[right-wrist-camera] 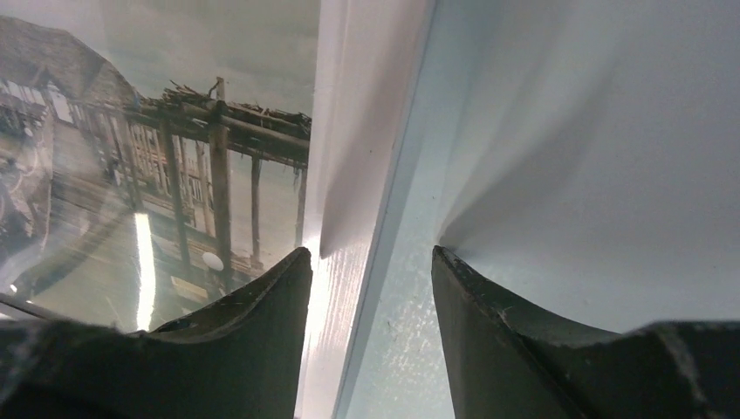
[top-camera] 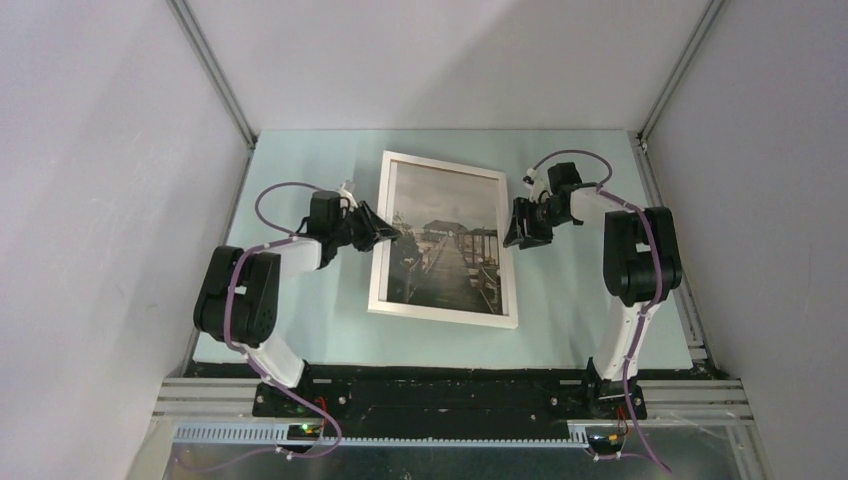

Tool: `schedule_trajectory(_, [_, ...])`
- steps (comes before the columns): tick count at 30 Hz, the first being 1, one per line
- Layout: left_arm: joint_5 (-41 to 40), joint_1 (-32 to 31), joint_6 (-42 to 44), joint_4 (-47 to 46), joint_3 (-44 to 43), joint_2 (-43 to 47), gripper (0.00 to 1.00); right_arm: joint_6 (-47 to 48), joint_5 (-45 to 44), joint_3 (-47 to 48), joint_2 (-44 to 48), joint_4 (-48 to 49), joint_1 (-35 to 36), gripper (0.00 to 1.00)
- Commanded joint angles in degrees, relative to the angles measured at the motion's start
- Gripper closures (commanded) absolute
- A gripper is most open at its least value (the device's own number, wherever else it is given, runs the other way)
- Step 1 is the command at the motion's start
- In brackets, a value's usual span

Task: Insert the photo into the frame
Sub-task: Turn over the photo frame at the center of the board.

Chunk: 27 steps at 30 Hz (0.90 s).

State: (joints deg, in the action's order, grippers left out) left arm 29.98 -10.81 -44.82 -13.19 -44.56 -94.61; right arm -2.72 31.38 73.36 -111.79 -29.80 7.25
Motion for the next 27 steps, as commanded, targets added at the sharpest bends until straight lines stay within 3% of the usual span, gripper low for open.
schedule_trajectory(1, [-8.8,-1.0,3.3,3.3,0.7,-2.5,0.72,-0.3,-1.5,2.7,-1.8,-0.3,0.7,0.44])
schedule_trajectory(8, [-9.0,-2.1,3.2,3.1,0.6,-4.0,0.60,0.4,-1.9,3.6,-2.7,-0.5,2.6,0.53])
schedule_trajectory(16, [-9.0,-2.2,3.3,3.1,0.4,-4.4,0.49,1.1,-3.1,4.2,-3.3,-1.4,2.6,0.88])
schedule_trajectory(20, [-9.4,-2.3,3.5,3.1,0.4,-4.3,0.40,0.9,-3.2,4.2,-2.7,-2.0,1.4,0.99])
schedule_trajectory(27, [-9.8,-2.2,4.6,4.3,-1.3,-4.9,0.19,0.4,-4.1,3.4,-2.0,-2.7,0.0,1.00])
